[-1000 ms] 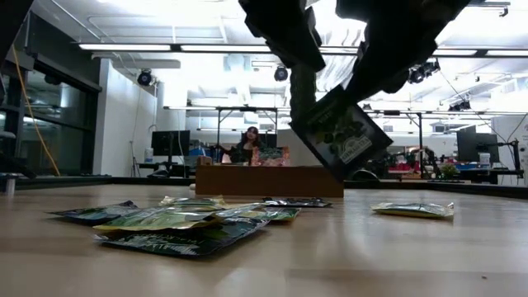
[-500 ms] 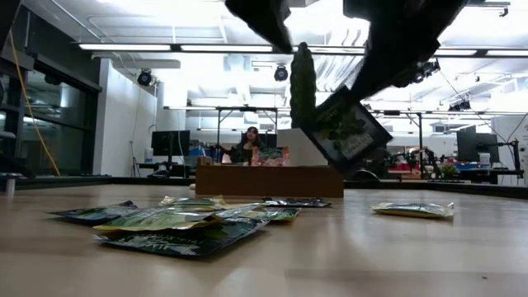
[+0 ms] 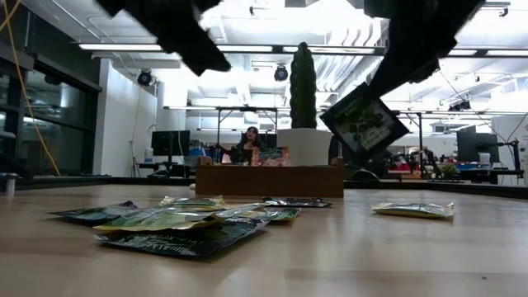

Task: Pick & Place Tea
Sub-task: Put the purple tea bag into the right section of the wooden organizer

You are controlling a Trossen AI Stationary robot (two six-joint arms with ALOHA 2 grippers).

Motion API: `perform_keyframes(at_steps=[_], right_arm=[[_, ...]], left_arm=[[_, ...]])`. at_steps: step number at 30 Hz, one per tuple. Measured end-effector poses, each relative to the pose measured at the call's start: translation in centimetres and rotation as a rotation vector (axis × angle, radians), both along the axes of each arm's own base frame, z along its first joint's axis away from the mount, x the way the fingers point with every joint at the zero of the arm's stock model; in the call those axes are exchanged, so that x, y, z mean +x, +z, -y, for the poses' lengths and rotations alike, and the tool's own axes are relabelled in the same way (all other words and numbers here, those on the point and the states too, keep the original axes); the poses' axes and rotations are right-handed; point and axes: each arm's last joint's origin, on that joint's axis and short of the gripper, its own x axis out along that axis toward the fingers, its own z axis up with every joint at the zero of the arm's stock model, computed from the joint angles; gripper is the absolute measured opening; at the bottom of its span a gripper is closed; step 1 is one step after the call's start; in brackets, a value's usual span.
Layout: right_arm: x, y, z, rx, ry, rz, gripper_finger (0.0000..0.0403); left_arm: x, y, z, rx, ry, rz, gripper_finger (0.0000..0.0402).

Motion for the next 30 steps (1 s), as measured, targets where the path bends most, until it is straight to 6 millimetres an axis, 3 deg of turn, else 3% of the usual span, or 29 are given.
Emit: perform_keyframes(at_steps=[6, 11, 20, 30], right_arm=[[-2.8, -2.4, 2.8, 0.116, -0.121, 0.245, 0.0], [-4.3, -3.0, 5.8, 0.122, -0.222, 0.417, 0.0], [-4.0, -2.1, 11.9, 0.087, -0.225, 0.505, 0.0], [-2.8, -3.9, 16.5, 0.143, -0.192, 0.511, 0.0]], left_arm=[[-3.6, -1.3, 0.3, -0.124, 0.042, 0.209, 0.0101], [-4.5, -1.3, 0.5, -0.153, 0.037, 0.306, 0.0101], [-4.3, -1.0, 0.4, -0.132, 0.057, 0.357, 0.0101], [-4.3, -1.0, 0.4, -0.135, 0.067, 0.352, 0.0101]])
